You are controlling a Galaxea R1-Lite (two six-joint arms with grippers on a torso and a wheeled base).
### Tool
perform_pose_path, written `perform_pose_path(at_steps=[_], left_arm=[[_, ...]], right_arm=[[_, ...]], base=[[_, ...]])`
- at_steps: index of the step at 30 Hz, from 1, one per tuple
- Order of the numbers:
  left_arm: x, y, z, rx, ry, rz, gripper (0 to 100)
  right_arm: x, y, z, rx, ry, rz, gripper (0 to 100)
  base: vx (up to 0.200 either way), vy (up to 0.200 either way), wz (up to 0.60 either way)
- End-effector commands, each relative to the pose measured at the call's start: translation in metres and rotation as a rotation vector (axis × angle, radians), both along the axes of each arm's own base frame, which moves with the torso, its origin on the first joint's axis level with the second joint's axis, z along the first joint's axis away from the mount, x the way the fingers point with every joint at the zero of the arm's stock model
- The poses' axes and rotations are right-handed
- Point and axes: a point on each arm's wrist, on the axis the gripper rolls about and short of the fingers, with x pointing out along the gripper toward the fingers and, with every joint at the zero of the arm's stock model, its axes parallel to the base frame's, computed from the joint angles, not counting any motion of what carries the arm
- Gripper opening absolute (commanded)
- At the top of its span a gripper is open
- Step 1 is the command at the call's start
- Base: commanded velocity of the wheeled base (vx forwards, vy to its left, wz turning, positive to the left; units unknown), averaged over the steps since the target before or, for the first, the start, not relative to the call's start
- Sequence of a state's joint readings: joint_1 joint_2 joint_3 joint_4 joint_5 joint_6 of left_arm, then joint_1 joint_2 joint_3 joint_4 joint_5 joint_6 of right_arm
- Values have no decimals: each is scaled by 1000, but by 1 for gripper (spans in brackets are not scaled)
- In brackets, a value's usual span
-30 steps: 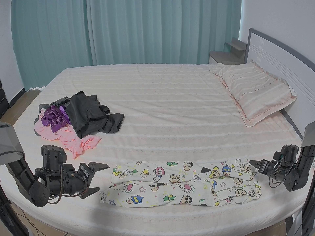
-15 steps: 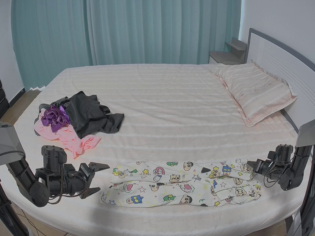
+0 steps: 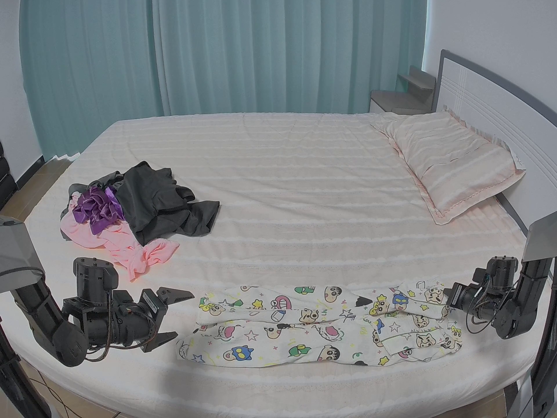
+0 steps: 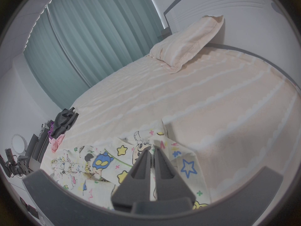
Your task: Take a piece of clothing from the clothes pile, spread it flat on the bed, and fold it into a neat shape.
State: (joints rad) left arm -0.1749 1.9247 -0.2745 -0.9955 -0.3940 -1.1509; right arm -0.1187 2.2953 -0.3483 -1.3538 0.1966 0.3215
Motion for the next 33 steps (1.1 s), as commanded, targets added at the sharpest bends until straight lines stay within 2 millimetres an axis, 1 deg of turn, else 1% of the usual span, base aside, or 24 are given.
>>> perform_pose_path(at_steps=[1, 4, 9, 11, 12, 13, 16, 17, 20, 24, 28, 31, 32, 33], left_arm=[[0, 0, 0, -1, 2, 1, 100], [0, 0, 0, -1, 2, 1, 100], [0, 0, 0, 0, 2, 2, 100], [0, 0, 0, 0, 2, 2, 100], [0, 0, 0, 0, 2, 2, 100], [0, 0, 0, 1, 2, 3, 100], [0, 0, -1, 2, 3, 4, 100], [0, 0, 0, 2, 2, 4, 100], [0, 0, -1, 4, 3, 7, 100], [0, 0, -1, 4, 3, 7, 100], [0, 0, -1, 4, 3, 7, 100], [0, 0, -1, 4, 3, 7, 100], [0, 0, -1, 4, 3, 7, 100], [0, 0, -1, 4, 3, 7, 100]], right_arm=[[-6, 2, 26, -9, -68, 4, 0], [-9, 5, 33, -10, -90, 14, 0], [-6, 5, 37, -10, -113, 20, 0], [0, 5, 39, -14, -144, 25, 0], [0, 5, 39, -14, -144, 25, 0], [10, 4, 41, -17, -171, 26, 0], [18, 3, 39, -18, -174, 24, 0], [23, 2, 36, -18, -166, 21, 0], [31, 1, 24, -13, -127, 21, 0], [48, 0, 12, -17, -121, 21, 0], [55, -2, 3, -14, -81, 17, 0], [56, -2, -1, -16, -63, 18, 0], [56, -2, -2, -16, -56, 19, 100], [56, -3, -2, -17, -55, 16, 100]], base=[[0, 0, 0], [0, 0, 0], [0, 0, 0], [0, 0, 0], [0, 0, 0], [0, 0, 0], [0, 0, 0], [0, 0, 0], [0, 0, 0], [0, 0, 0], [0, 0, 0], [0, 0, 0], [0, 0, 0], [0, 0, 0]])
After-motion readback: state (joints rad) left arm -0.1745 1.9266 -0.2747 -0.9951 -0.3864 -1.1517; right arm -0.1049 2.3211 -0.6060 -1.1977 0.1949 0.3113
